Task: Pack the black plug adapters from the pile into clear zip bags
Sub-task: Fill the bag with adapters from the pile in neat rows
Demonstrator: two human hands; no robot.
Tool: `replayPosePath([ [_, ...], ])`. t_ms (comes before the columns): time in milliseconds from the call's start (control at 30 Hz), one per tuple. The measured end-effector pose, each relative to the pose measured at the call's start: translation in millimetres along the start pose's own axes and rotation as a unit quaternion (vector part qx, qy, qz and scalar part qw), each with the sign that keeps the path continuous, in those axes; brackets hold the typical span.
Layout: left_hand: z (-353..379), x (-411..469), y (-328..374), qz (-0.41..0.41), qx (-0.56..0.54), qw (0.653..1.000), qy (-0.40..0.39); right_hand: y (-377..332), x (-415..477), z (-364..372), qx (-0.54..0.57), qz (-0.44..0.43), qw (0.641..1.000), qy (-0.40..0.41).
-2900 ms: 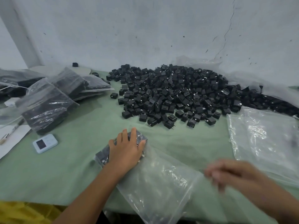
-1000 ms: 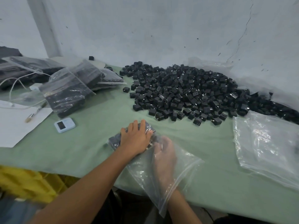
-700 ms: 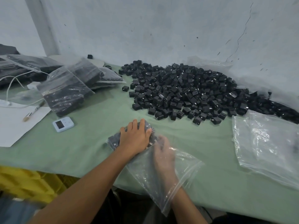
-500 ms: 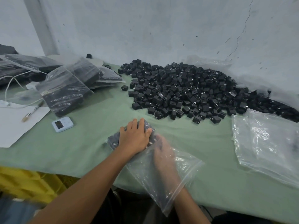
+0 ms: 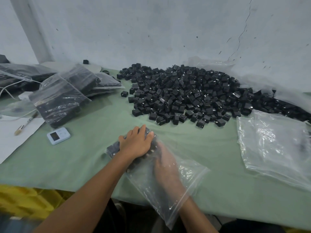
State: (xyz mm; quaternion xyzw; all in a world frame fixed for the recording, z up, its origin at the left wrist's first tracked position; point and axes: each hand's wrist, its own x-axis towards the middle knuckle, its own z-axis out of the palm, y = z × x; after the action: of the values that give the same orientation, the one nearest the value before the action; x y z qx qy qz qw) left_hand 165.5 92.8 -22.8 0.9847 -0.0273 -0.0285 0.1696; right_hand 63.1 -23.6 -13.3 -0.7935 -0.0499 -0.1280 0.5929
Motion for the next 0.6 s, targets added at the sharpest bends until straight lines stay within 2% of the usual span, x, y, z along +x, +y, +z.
replayPosePath([
  [167,4.5,-6.1,1.4,0.020,0.051,0.998,0.042,2.6,0.8,-1.1,-0.048,-0.009,0.999,-0.002],
  [367,-0.7,3.3,4.1,0.005,0.026,1.000,0.001,8.0,2.3,0.4,-0.079,-0.007,0.997,-0.001],
  [600,6.0,-4.4,-2.8,0.037,0.034,0.998,0.038,8.5,6.5,0.9,-0.055,0.032,0.998,-0.010],
])
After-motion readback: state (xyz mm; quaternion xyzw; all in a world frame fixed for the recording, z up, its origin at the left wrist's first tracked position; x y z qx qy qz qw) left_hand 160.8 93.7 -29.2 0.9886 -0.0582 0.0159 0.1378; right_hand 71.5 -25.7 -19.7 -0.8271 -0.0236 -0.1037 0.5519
